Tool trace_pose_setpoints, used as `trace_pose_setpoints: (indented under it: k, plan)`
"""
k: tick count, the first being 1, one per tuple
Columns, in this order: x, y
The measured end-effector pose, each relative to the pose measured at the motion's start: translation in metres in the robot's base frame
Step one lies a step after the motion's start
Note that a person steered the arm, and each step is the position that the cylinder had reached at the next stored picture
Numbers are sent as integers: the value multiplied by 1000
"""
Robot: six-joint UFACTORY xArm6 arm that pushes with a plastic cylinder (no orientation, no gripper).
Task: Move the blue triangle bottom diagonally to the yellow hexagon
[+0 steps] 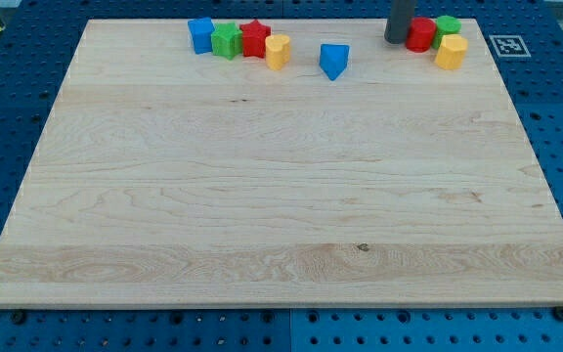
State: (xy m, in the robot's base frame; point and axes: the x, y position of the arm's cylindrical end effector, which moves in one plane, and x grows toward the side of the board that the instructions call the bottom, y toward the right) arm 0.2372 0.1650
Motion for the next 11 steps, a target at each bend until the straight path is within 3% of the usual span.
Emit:
trace_pose_setpoints:
  k: [1, 3, 4, 6, 8, 9, 11]
  plan:
    - [0, -16]
    - [13, -102]
    - [38, -114]
    - [78, -63]
    - [85, -133]
    - [97, -121]
    - [97, -21]
